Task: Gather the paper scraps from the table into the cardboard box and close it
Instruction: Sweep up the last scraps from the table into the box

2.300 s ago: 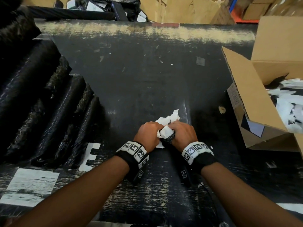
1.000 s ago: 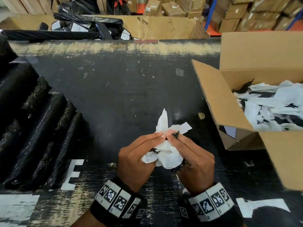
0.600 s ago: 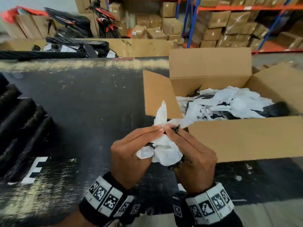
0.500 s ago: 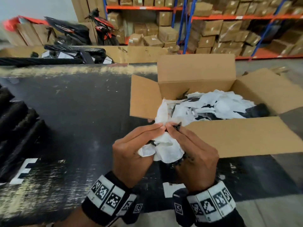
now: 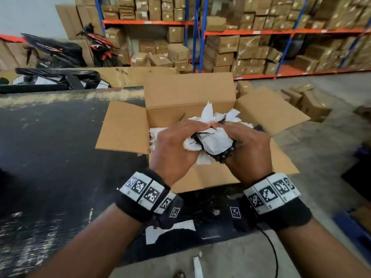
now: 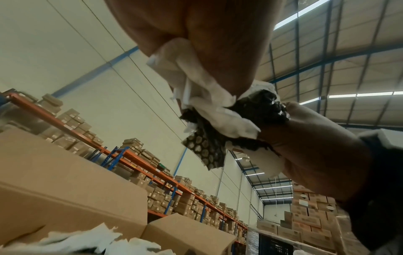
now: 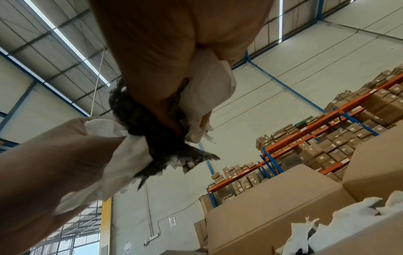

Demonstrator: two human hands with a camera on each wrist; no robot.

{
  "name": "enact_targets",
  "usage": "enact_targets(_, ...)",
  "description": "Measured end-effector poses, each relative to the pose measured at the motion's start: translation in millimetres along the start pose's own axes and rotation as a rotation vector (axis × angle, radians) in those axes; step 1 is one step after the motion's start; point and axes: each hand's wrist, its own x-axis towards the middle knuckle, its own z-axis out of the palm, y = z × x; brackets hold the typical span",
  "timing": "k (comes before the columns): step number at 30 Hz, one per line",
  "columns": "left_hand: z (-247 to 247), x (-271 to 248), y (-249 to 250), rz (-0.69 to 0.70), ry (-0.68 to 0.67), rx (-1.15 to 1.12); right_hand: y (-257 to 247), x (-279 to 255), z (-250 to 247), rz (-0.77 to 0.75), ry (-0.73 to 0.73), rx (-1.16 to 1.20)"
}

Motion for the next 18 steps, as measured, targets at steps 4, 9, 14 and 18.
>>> enact_targets(4, 15.6, 47.3, -24.5, 0.001, -0.063, 0.107, 46.6, 45.5, 11.4, 0.036, -0.144, -0.015)
enact_targets(9, 27.0, 98.3, -76.0, -0.125, -0.234, 0.300, 97.8, 96.0, 49.3, 0.133, -0.460, -0.063)
enact_targets(14, 39.6, 127.4, -140.7, -0.359, -0.611, 0.450, 149.1, 125.5, 96.6, 0.214, -0.968, -0.150)
enact_targets(18, 42.6, 136.1, -177.4, -0.474, -0.904, 0.519, 192.3, 132.8, 113.7, 0.335, -1.290, -0.256)
